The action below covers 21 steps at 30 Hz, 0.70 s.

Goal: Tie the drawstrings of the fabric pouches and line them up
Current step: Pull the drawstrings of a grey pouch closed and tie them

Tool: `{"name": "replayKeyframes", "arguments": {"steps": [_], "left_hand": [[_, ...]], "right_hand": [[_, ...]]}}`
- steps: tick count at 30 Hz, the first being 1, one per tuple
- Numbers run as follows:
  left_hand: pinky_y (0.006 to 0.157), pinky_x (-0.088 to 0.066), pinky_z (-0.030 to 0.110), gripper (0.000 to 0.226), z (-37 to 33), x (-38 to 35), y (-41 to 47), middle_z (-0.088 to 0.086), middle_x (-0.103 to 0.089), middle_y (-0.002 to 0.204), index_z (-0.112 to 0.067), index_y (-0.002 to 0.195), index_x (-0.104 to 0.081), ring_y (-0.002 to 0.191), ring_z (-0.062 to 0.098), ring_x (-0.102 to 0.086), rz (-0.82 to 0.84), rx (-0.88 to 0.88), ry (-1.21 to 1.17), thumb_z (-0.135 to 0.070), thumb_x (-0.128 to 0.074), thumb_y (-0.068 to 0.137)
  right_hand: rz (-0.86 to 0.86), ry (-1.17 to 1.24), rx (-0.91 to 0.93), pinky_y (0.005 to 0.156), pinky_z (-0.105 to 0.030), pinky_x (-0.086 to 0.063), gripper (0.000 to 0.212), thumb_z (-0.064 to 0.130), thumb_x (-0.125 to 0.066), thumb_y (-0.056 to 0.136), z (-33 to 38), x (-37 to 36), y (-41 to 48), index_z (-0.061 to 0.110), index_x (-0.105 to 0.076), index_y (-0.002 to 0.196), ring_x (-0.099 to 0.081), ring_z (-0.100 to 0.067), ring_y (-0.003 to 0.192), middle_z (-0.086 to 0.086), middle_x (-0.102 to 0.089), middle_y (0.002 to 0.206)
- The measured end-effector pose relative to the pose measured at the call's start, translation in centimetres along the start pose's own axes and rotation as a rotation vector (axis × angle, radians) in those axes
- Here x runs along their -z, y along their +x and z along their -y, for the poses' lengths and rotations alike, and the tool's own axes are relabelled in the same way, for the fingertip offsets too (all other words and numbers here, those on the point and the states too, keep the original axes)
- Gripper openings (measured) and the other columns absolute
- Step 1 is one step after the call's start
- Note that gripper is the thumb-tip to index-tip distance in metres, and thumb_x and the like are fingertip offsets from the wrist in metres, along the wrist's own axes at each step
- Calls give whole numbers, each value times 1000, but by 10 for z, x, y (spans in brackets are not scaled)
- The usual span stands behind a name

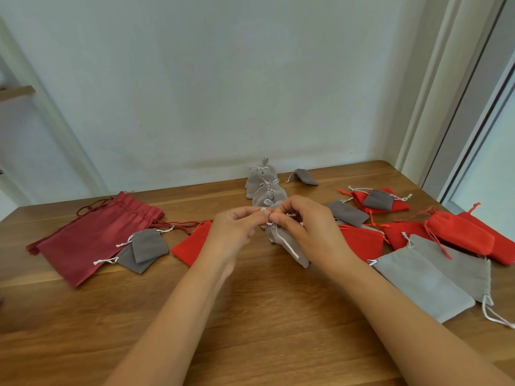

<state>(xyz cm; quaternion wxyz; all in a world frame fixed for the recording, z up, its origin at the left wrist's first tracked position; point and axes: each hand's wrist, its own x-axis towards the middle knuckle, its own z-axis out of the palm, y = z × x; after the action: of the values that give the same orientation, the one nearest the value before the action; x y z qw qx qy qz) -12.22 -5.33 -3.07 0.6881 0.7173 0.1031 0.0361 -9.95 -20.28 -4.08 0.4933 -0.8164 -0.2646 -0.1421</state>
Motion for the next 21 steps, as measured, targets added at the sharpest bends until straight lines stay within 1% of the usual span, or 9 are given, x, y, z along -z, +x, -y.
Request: {"name": "replayKeyframes", "arguments": {"steps": [2, 3, 5, 7, 9, 11, 14, 17, 21], "left_hand": [[47, -29, 15, 14, -1, 2, 1, -2, -65, 73, -10, 92, -74, 50, 2, -37, 52, 69, -53, -19, -71, 82], [43, -27, 12, 11, -2, 4, 1, -3, -63, 70, -8, 90, -72, 46, 1, -35, 92, 98, -100, -17, -69, 84], [39, -21, 11, 8, -5, 6, 1, -5, -57, 62, -9, 81, -65, 41, 1, -31, 178, 143, -183, -14, -63, 87], [41, -17, 13, 19, -7, 8, 1, -7, -50, 51, -10, 70, -56, 39, 1, -28, 227, 174, -222, -12, -58, 89], [41, -16, 14, 24, -8, 10, 1, -7, -48, 48, -11, 66, -53, 38, 2, -27, 238, 182, -244, -12, -57, 89], [39, -17, 12, 17, -8, 12, 2, -5, -55, 57, -9, 71, -57, 40, 1, -29, 255, 150, -208, -13, -60, 86], [39, -22, 11, 6, -7, 15, 3, 0, -63, 72, -10, 82, -66, 44, 1, -30, 261, 73, -36, -16, -66, 84], [39, -23, 11, 6, -6, 17, 3, 0, -64, 71, -10, 83, -67, 46, 2, -31, 263, 70, -17, -15, -68, 82], [39, -28, 10, 21, -6, 19, 5, -2, -63, 65, -8, 84, -65, 49, 2, -40, 252, 158, -134, -19, -71, 68]], "right_hand": [[2, 9, 7, 66, -8, -39, 9, 23, -67, 89, 1, 0, -1, 16, -65, 84, -55, 7, 77, 17, -59, 73], [6, 3, 11, 65, -8, -38, 9, 23, -67, 89, 2, 0, -1, 17, -64, 82, -54, 7, 75, 17, -58, 72], [27, -30, 23, 65, -9, -38, 11, 24, -66, 89, 2, -1, -2, 18, -61, 82, -52, 7, 74, 17, -55, 71], [37, -56, 49, 66, -9, -37, 14, 25, -66, 89, 2, -3, -3, 14, -61, 83, -51, 5, 73, 15, -53, 73], [27, -58, 70, 66, -9, -37, 17, 25, -66, 89, 3, -4, -3, 9, -62, 84, -49, 4, 72, 15, -51, 73], [17, -49, 82, 65, -9, -36, 18, 24, -66, 89, 3, -3, -3, 8, -61, 81, -49, 4, 70, 16, -49, 70], [19, 4, 69, 62, -13, -38, 23, 27, -63, 90, 1, -2, -3, 7, -61, 82, -50, -7, 69, 8, -55, 71], [39, 69, 53, 62, -16, -40, 20, 26, -63, 91, 1, -2, -4, 7, -64, 84, -53, -11, 71, 2, -61, 74], [103, 114, 69, 66, -23, -42, 13, 23, -65, 91, 0, 2, -4, 13, -64, 82, -54, -9, 72, 4, -62, 78]]}}
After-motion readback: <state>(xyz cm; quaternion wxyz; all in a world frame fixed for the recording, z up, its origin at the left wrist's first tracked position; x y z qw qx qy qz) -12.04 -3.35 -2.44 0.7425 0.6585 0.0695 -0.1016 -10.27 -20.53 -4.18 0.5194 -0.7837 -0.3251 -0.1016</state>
